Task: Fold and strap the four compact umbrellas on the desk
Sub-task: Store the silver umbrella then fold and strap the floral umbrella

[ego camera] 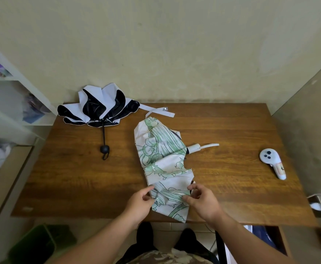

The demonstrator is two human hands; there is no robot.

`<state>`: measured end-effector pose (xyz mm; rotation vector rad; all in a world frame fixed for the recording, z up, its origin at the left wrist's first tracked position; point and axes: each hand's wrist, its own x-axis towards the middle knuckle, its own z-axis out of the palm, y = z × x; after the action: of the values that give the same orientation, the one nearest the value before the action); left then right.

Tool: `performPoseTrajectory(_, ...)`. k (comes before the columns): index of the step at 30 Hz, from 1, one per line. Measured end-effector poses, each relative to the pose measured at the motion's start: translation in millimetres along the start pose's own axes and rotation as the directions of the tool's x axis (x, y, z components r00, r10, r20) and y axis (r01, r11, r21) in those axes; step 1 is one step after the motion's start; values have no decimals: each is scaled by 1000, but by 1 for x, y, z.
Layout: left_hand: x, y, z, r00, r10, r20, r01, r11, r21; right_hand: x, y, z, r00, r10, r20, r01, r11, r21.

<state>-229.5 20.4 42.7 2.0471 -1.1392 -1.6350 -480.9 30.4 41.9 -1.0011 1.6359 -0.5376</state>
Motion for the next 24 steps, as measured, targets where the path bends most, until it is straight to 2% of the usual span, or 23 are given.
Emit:
performPoseTrajectory(3, -4, -4, 6, 1000, -14, 10, 14, 1000, -2, -3, -1, 2, 996, -80, -34, 79, 996, -35)
performPoseTrajectory(7, -7, -7, 13, 999, -4, -37, 5, 1000, 20, -7, -10, 6, 989, -149, -13, 146, 982, -116)
performPoseTrajectory(9, -8, -8, 16, 1000, 7, -7, -7, 1000, 19, -9, -15, 6, 987, -161, -1, 160, 981, -106)
performPoseTrajectory(12, -9, -2, 18, 999, -2, 34, 2, 1000, -11, -9, -19, 6, 982, -189, -18, 182, 962, -204)
performPoseTrajectory(14, -6, -5, 21, 1000, -8, 12, 8, 1000, -26, -8, -21, 7, 990, -143, -6, 138, 965, -225)
performPoseTrajectory(18, -7, -9, 24, 999, -27, 18, 28, 998, -56, -4, -19, 9, 993, 50, 105, -27, 977, -213)
performPoseTrajectory(21, -8, -11, 25, 1000, -22, 5, 22, 998, -62, -5, -19, 9, 994, 68, 86, -58, 992, -114)
performPoseTrajectory(24, -10, -7, 25, 1000, -6, -31, 3, 993, -119, -9, -27, 7, 999, 10, 41, -16, 990, 140)
